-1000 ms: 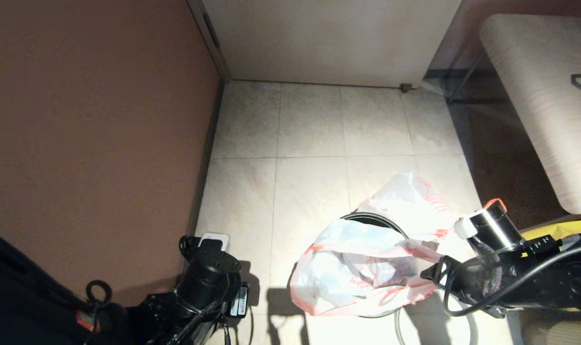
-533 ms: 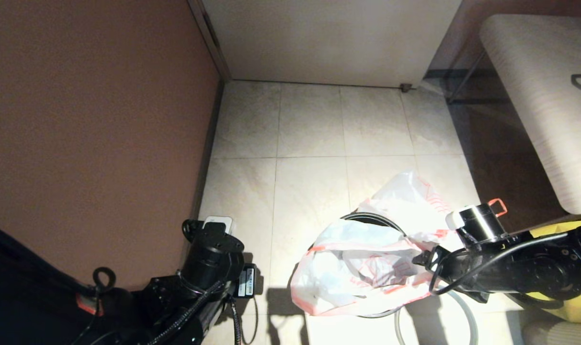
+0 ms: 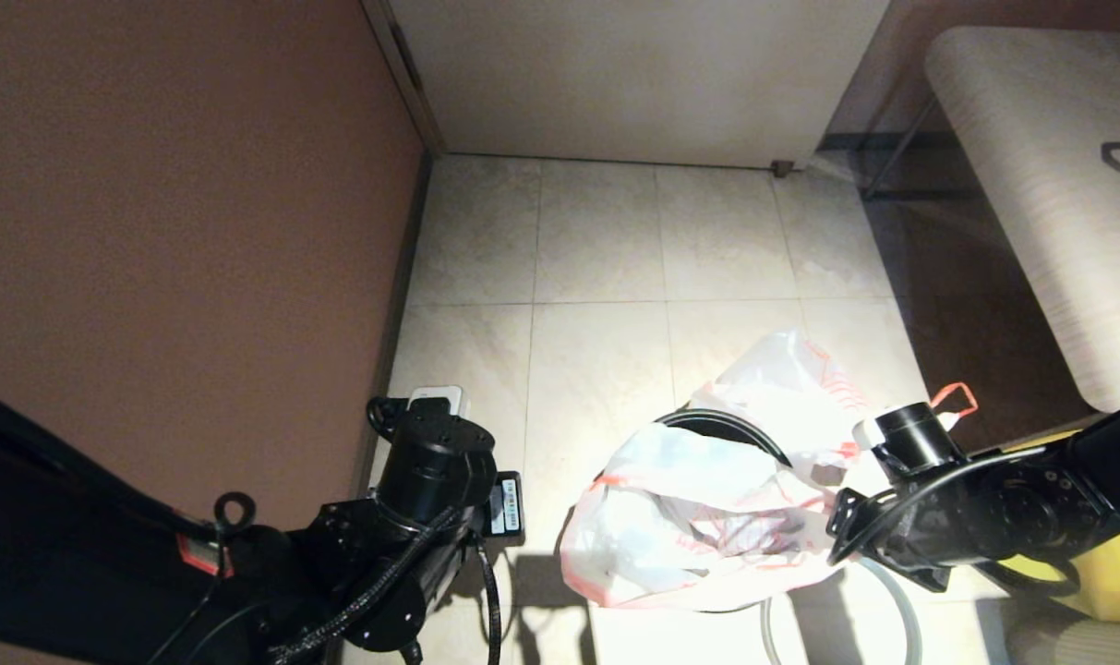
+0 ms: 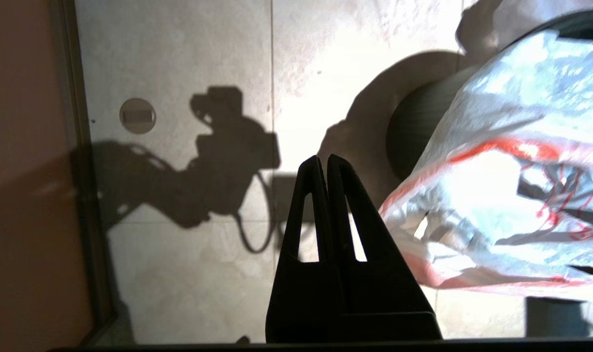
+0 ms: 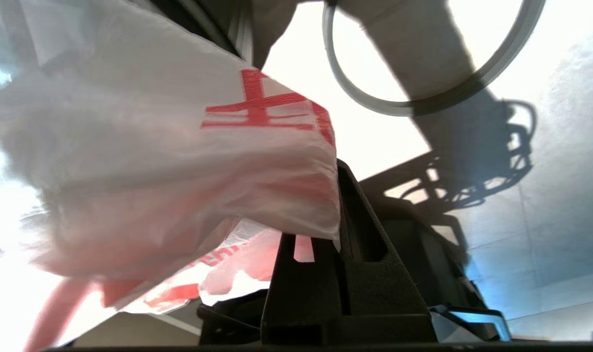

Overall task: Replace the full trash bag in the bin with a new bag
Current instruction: Put the new garbage bag on the trash can

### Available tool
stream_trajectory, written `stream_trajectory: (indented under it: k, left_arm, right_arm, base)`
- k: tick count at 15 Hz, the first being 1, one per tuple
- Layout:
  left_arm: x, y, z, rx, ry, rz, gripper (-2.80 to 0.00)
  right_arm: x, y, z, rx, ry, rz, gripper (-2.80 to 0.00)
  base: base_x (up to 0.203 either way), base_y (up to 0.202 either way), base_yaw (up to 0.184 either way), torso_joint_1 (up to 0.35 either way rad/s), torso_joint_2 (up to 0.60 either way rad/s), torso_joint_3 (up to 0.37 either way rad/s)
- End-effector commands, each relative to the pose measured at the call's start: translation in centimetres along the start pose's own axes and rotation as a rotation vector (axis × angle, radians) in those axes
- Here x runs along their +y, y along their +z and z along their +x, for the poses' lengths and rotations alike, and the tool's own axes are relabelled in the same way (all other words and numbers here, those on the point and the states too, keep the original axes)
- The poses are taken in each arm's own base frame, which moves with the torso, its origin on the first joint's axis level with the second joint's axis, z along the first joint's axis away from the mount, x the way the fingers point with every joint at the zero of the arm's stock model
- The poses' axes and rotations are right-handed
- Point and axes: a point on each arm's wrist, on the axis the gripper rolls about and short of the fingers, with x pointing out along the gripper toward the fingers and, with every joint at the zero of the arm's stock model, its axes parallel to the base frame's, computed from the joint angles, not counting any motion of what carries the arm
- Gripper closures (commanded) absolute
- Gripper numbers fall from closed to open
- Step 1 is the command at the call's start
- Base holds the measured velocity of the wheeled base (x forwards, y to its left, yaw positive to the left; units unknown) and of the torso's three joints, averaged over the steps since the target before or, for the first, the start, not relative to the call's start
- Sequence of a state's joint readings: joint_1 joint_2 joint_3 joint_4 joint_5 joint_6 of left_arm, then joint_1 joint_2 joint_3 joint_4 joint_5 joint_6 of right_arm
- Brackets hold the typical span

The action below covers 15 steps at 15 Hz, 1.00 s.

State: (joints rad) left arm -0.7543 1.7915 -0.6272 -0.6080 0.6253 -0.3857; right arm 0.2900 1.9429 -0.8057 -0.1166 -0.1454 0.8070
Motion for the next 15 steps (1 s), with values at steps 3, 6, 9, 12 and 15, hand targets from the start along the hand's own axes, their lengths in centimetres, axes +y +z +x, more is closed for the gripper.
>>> stream_trajectory:
  k: [3, 6, 9, 12, 15]
  left_arm:
    - [-0.3, -0.7, -1.0, 0.089, -0.037, 0.01, 0.0]
    - [-1.6, -0.4, -0.5, 0.22, -0.136, -0.082, 0.0]
    - [-2.9, 0.8, 1.7, 0.338, -0.112, -0.193, 0.0]
    - [-3.7, 0.8, 2.3, 0.466, -0.181, -0.268, 0.0]
    - [-4.2, 1.0, 2.5, 0.542, -0.179, -0.34, 0.0]
  right_arm:
    - [1.4, 1.1, -1.4, 0.031, 0.095, 0.009, 0.0]
    - [3.8, 3.7, -5.7, 0.034, 0.294, 0.014, 0.0]
    - [5.7, 4.9, -7.4, 0.027, 0.419, 0.022, 0.0]
    - [7.5, 4.2, -7.9, 0.01, 0.504, 0.001, 0.0]
    - [8.8, 4.4, -7.7, -0.02, 0.557, 0.008, 0.0]
  base:
    - [0.0, 0.0, 0.0, 0.0, 0.0, 0.0]
    - [0.0, 0.0, 0.0, 0.0, 0.0, 0.0]
    - [0.0, 0.0, 0.0, 0.0, 0.0, 0.0]
    - [0.0, 0.0, 0.0, 0.0, 0.0, 0.0]
    - [0.0, 0.0, 0.0, 0.0, 0.0, 0.0]
